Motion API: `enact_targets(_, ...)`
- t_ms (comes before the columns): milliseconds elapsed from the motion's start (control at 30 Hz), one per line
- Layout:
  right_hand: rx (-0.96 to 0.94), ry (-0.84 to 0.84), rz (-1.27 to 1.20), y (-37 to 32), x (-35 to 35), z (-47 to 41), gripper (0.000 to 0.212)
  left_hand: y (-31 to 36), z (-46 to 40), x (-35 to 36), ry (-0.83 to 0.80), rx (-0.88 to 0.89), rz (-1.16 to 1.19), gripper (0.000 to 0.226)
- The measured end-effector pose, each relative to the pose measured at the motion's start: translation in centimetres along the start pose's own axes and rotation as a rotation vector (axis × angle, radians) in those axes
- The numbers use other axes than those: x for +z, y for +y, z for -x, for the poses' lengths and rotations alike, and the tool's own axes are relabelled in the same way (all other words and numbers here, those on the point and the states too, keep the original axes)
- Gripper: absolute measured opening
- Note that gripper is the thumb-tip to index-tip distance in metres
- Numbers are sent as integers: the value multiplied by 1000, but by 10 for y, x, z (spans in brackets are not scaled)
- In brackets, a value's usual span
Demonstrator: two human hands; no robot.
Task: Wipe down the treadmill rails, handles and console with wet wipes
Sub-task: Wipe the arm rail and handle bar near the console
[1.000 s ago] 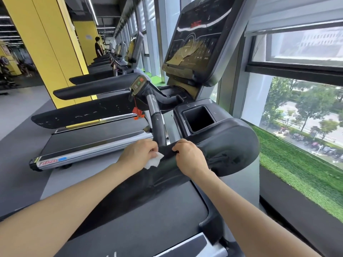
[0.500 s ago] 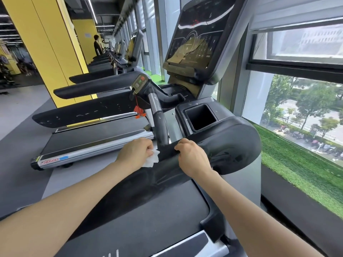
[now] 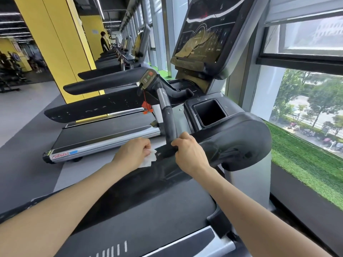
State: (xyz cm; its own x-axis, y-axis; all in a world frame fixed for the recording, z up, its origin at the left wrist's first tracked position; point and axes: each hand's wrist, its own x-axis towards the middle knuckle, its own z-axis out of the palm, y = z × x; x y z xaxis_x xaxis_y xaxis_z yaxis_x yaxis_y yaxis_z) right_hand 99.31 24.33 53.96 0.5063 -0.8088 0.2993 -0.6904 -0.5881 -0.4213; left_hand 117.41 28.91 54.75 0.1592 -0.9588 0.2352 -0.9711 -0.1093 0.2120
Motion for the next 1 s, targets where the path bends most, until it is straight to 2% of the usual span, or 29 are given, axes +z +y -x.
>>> enact_targets(233,22,-17,33,0,3,1,36,35,-18,16,76,38,95,6)
enact_targets(367,36,8,25,-3,5,-1,34,-8,5,2,37,23,52,10)
enact_targets(467,32,34,30,-2,9,0,33,-31,20,-4,82,-33,58,13)
enact_targets(667,13,58,62,-2,10,-1,30,25,-4,13,152,43,62,7)
enact_targets(800,8,63,75,-1,10,-3,29,26,6,12,176,117,58,4)
enact_targets(900,13,67,81,-3,10,-4,29,4,28,8,102,230,73,18)
enact_targets(1000,10,71,87,-4,11,-4,27,-6,35,1,10,255,110,24)
